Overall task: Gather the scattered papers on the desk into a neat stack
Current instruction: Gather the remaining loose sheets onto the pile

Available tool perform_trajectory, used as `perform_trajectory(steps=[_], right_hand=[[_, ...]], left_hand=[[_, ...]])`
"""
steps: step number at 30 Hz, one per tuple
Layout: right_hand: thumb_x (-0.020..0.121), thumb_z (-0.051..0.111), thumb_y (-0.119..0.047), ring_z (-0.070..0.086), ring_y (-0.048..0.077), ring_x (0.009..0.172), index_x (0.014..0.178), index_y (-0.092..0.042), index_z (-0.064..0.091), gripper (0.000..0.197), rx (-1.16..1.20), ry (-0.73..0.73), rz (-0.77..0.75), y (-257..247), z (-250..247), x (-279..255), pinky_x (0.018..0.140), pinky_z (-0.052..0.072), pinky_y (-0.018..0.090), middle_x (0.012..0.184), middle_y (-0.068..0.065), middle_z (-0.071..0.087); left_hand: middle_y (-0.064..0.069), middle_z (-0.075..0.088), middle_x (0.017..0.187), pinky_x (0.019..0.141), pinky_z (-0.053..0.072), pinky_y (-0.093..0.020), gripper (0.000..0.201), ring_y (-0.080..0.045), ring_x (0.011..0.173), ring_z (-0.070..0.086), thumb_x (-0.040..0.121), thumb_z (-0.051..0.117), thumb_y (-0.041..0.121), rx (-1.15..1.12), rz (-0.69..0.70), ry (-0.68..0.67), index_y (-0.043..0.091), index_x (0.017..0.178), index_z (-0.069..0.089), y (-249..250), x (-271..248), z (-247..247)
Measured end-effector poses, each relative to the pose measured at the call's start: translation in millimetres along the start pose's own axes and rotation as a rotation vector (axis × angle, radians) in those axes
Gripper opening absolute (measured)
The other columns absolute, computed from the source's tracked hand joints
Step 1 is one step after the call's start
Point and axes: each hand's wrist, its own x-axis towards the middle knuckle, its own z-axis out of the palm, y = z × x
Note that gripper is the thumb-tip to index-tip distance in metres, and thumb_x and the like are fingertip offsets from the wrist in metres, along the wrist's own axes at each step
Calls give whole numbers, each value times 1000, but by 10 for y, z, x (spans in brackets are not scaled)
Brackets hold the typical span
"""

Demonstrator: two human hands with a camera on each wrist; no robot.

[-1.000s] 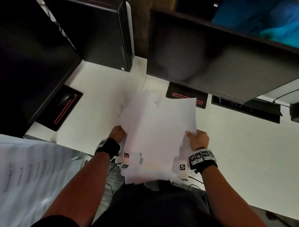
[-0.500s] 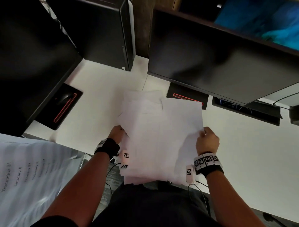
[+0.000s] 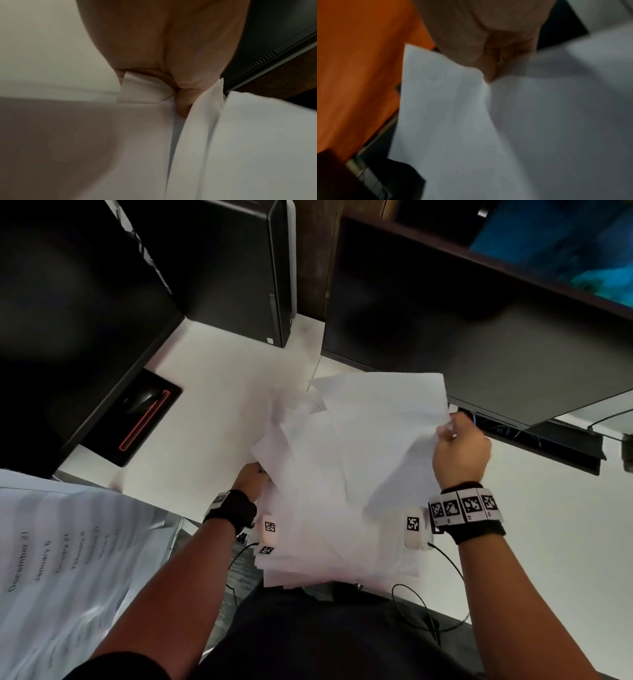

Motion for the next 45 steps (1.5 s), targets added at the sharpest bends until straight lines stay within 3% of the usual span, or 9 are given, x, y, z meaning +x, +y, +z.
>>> perform_trajectory(steps=[8, 11, 14, 17, 20, 31, 34, 39, 45], right_hand=[[88, 57, -12, 62, 38, 108, 116, -14, 65, 29, -90, -394, 471, 647, 520, -262, 89, 50, 38, 114, 20, 69], [87, 58, -12, 62, 37, 111, 118, -11, 66, 32, -17, -427, 596, 757, 601, -382, 94, 51, 39, 118, 19, 68], [87, 61, -18, 62, 36, 108, 118, -10, 66, 32, 21, -466, 609, 764, 669, -477, 90, 50, 37, 116, 18, 68], [86, 63, -23, 64, 35, 104, 115, -16, 67, 31, 45, -421, 607, 749, 711, -519, 89, 51, 37, 113, 15, 70], [91, 61, -25, 63, 35, 106, 110, -17, 72, 24, 1, -372, 552, 755, 702, -533, 88, 49, 34, 111, 14, 72], [90, 63, -16, 60, 28, 94, 106, -16, 77, 21, 251, -229, 663, 867, 641, -495, 89, 48, 27, 95, 8, 68], [84, 60, -15, 63, 32, 87, 95, -24, 78, 23, 337, -236, 685, 951, 706, -459, 89, 55, 40, 93, 10, 71], [85, 72, -30, 63, 21, 90, 121, -26, 63, 38, 434, -269, 554, 892, 783, -295, 86, 49, 33, 92, 2, 70], [91, 63, -22, 63, 27, 86, 93, -16, 65, 7, 283, -95, 390, 667, 710, -108, 75, 46, 29, 87, 2, 65]], left_hand=[[-13, 60, 80, 62, 36, -30, 27, -20, 76, 48, 97, 49, 11, -76, -54, 14, 3, 75, 62, -10, 60, 34], [-12, 59, 76, 70, 39, -31, 63, -21, 73, 53, 103, 31, 58, -222, -184, 22, 8, 77, 60, 27, 70, 34], [-4, 59, 83, 72, 41, -32, 71, -18, 79, 55, 74, 46, 91, -292, -145, -39, 22, 83, 59, 38, 79, 47], [4, 65, 74, 68, 47, -23, 43, -12, 70, 63, 75, 80, 57, -164, -37, -42, 17, 84, 66, -15, 63, 55], [-5, 74, 95, 79, 54, -32, 37, -24, 92, 70, 73, 89, 29, -57, -44, -25, 5, 97, 72, -119, 118, 84], [-14, 73, 108, 85, 50, -32, 40, -29, 101, 68, 78, 85, 22, -46, -66, 29, 2, 109, 71, -100, 145, 129], [-13, 73, 111, 95, 53, -39, 42, -28, 104, 68, 77, 85, 21, -66, -59, 5, 3, 113, 71, -92, 131, 99], [-13, 74, 109, 96, 54, -43, 42, -29, 103, 69, 76, 86, 20, -95, -79, 1, 4, 112, 71, -77, 97, 81], [-15, 74, 106, 93, 55, -44, 41, -31, 100, 69, 75, 86, 19, -95, -103, -4, -1, 108, 71, -41, 52, 59]])
